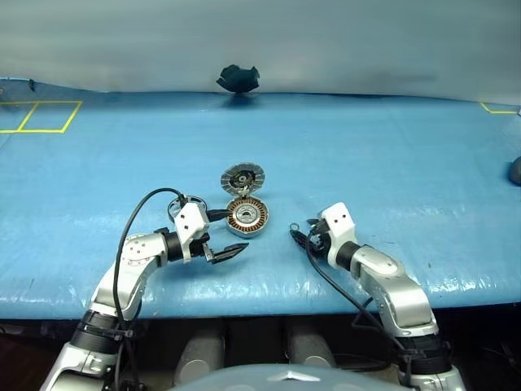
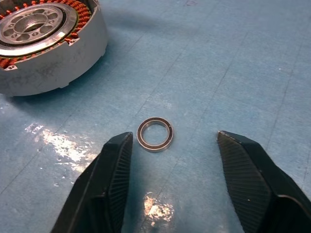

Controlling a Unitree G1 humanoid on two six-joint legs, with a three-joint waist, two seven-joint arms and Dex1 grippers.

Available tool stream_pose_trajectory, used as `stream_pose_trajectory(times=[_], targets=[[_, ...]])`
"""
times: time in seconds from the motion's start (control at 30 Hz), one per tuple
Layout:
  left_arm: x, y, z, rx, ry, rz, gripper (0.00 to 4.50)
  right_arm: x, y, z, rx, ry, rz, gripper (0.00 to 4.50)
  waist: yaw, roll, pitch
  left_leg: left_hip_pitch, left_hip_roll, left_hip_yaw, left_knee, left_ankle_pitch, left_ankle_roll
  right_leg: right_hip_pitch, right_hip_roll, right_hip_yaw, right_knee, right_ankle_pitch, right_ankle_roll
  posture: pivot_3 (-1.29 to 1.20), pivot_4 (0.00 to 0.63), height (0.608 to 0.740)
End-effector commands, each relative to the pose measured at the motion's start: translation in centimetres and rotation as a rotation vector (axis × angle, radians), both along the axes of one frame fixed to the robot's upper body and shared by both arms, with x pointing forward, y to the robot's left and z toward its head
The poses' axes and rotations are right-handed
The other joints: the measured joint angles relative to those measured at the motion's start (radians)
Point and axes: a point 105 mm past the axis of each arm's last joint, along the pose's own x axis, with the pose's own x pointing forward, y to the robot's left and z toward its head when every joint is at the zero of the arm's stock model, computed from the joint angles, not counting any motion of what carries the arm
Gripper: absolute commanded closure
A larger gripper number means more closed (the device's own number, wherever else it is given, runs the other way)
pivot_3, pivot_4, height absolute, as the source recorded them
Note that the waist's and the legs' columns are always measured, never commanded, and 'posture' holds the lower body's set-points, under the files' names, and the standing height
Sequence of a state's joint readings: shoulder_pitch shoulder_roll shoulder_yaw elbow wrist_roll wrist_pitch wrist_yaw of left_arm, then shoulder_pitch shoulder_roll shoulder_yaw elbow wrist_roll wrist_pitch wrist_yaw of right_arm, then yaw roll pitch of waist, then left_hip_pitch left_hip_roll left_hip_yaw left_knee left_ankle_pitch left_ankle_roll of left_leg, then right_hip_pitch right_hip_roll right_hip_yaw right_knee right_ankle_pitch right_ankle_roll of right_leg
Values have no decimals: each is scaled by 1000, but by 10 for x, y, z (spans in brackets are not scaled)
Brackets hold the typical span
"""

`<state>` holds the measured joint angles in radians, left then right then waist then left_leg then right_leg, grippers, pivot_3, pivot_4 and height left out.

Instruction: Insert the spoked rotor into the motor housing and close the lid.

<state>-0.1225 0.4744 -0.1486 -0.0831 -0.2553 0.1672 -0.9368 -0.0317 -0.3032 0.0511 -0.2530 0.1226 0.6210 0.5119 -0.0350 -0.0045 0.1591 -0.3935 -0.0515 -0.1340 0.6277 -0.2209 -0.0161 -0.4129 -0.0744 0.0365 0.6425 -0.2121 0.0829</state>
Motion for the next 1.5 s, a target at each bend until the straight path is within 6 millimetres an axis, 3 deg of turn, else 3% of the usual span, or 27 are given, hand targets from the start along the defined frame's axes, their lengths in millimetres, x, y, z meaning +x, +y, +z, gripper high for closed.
stream_pose_trajectory(times=[0.03, 0.47, 0.83, 0.97, 1.17, 1.3, 1.5], targets=[[1, 2, 3, -4, -14, 9, 0, 0, -1, -1, -15, -6, -12, 2745, 0, 0, 0, 0, 0, 0, 0, 0, 0, 0, 0, 0, 0, 0, 0, 0, 150, 740], [3, 2, 3, -3, -17, 22, 0, 5, 5, 5, 20, -32, -15, 2745, -1, 0, 0, 0, 0, 0, 0, 0, 0, 0, 0, 0, 0, 0, 0, 0, 150, 740], [4, 4, 3, 5, -32, 37, 0, 8, 1, -6, -49, -9, -18, 2745, -1, 0, 0, 1, 0, 0, 0, 0, 0, 1, 0, 0, 0, 0, 0, 0, 150, 740], [4, 4, 3, 6, -31, 40, 0, 6, -1, -7, -55, -3, -20, 3671, -1, 0, 0, 1, 0, 0, 1, 0, 0, 1, 0, 0, 0, 0, 0, 0, 150, 740], [1, 4, 2, 6, -15, 25, 0, 2, 1, -6, -73, -7, 4, 3770, 0, 0, 0, 1, 0, 0, 0, 0, 0, 1, 0, 0, 0, 0, 0, 0, 150, 740], [-3, 6, 0, 12, 1, 6, 0, 0, 10, 7, -38, -35, 47, 3770, -1, 0, 0, 1, 0, 0, 0, 0, 0, 1, 0, 0, 0, 0, 0, 0, 150, 740], [-3, 12, 1, 26, -5, 5, 0, -1, 42, 46, 39, -125, 190, 3770, -2, 0, 0, 0, 0, 0, 1, 0, 0, 0, 1, 0, 0, 0, 0, 0, 150, 740]])
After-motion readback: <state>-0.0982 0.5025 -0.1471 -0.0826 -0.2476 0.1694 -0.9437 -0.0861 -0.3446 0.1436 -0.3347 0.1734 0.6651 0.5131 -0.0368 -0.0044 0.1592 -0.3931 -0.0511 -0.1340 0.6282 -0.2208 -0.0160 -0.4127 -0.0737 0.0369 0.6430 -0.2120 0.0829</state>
